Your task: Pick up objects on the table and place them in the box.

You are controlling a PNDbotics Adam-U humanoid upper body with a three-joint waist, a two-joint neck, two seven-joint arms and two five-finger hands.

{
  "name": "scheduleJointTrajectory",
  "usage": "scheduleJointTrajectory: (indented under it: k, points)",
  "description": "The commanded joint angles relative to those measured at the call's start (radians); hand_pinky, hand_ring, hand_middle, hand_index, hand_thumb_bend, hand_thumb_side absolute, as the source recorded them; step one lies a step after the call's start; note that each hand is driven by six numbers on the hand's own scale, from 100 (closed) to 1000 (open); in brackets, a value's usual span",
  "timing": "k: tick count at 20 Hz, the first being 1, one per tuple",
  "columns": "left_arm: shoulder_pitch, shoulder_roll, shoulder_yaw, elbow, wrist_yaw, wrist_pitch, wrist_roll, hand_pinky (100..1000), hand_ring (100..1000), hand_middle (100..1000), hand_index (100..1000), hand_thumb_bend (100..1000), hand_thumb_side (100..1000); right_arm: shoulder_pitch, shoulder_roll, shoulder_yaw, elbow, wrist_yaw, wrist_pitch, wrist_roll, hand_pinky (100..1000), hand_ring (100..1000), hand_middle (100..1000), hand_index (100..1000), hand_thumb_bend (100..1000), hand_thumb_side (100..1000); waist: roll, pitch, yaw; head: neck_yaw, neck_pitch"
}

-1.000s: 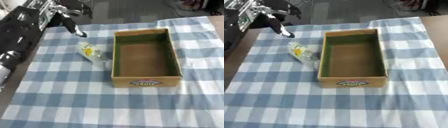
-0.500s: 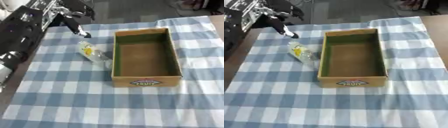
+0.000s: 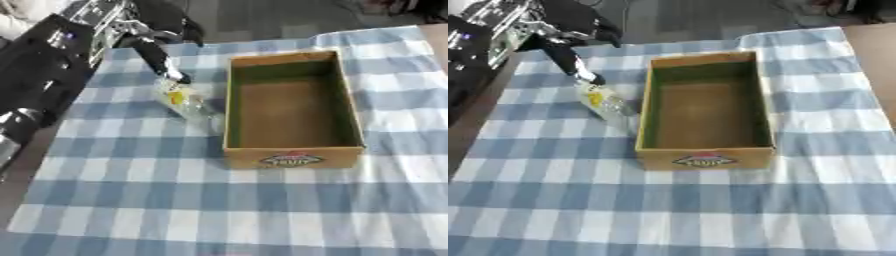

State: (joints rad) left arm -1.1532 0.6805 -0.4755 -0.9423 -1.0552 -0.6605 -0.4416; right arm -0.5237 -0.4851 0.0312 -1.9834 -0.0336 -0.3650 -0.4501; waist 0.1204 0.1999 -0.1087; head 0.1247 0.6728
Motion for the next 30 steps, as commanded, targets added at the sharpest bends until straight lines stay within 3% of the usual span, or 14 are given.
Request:
scheduleJointTrajectory:
  k: [1,16,19,24,30]
  points:
    - [-0.009,0.042,-0.009,-0.031,0.021,-0.246,-0.234,951,964,1000,981,1000,908,-0.007,-0.024,-0.007,-0.017,0.000,0.003,-0.001,527,490,548,779,100,969,-0.004,-0.024,0.004,-0.006,0.004]
    - [0.017,0.097,-0.041,-0.092,0.060,-0.246,-0.257,941,961,1000,977,1000,847,0.016,-0.053,-0.009,-0.017,0.009,0.010,-0.004,527,491,550,778,100,968,0.018,-0.048,0.031,-0.024,0.026]
    - [0.032,0.105,-0.045,-0.098,0.062,-0.246,-0.264,939,958,1000,977,1000,840,0.017,-0.054,-0.014,-0.017,0.010,0.009,-0.012,527,492,551,779,100,967,0.019,-0.050,0.032,-0.024,0.004]
    - [0.060,0.110,-0.052,-0.084,0.063,-0.246,-0.277,935,952,1000,983,1000,827,0.012,-0.049,-0.020,-0.017,0.012,0.009,-0.030,525,489,548,776,100,964,0.017,-0.047,0.025,-0.019,-0.070]
    - [0.083,0.096,-0.048,-0.044,0.034,-0.246,-0.294,933,944,1000,988,1000,816,0.006,-0.042,-0.020,-0.017,0.014,0.010,-0.039,525,488,546,774,100,963,0.014,-0.044,0.017,-0.003,-0.089]
